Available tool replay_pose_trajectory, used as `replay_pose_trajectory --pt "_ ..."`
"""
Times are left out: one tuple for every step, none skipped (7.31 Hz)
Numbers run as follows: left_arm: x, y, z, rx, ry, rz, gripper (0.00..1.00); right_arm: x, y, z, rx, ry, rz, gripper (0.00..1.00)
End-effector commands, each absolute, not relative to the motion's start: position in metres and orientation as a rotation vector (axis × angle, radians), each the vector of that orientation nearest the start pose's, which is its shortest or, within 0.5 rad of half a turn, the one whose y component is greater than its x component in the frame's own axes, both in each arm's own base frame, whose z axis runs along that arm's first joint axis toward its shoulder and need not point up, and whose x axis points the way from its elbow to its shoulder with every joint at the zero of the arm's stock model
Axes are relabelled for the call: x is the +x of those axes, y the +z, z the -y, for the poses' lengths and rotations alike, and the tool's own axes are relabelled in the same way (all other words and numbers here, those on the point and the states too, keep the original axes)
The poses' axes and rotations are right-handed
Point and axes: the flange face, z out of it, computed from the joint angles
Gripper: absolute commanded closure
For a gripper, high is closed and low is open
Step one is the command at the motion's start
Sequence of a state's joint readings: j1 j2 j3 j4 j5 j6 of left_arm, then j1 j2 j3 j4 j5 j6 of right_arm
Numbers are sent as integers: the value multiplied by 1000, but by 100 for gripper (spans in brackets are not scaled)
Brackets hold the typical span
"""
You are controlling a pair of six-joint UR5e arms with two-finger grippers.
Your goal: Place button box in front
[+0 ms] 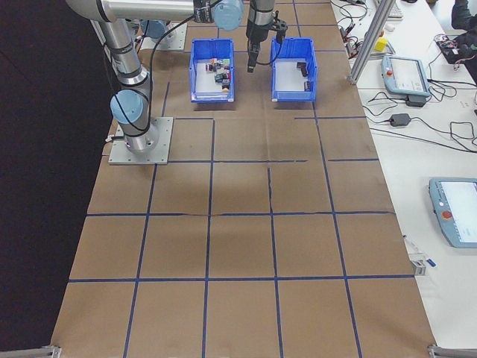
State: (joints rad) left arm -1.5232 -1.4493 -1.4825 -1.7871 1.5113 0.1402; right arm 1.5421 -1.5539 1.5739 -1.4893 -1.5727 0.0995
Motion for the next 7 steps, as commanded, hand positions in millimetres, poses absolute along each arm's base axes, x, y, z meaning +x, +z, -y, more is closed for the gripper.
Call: replay_pose_trajectory --pt "-119 565 437 149 3 -3198 1 120 470 491 200 164 -3143 0" --pt "-119 566 437 149 1 -3198 1 121 470 491 195 161 -3143 0" --pt "-119 563 438 152 13 -3200 1 120 470 491 195 164 -3143 0" --pt "-119 556 441 148 44 -3202 1 121 470 491 190 161 -3142 0" --pt "-118 542 447 147 85 -3193 1 120 467 492 171 171 -3143 0" --pt "-118 539 447 145 93 -3193 1 119 466 493 104 176 -3146 0" --pt "-118 538 447 144 95 -3196 1 119 464 494 7 184 -3144 0"
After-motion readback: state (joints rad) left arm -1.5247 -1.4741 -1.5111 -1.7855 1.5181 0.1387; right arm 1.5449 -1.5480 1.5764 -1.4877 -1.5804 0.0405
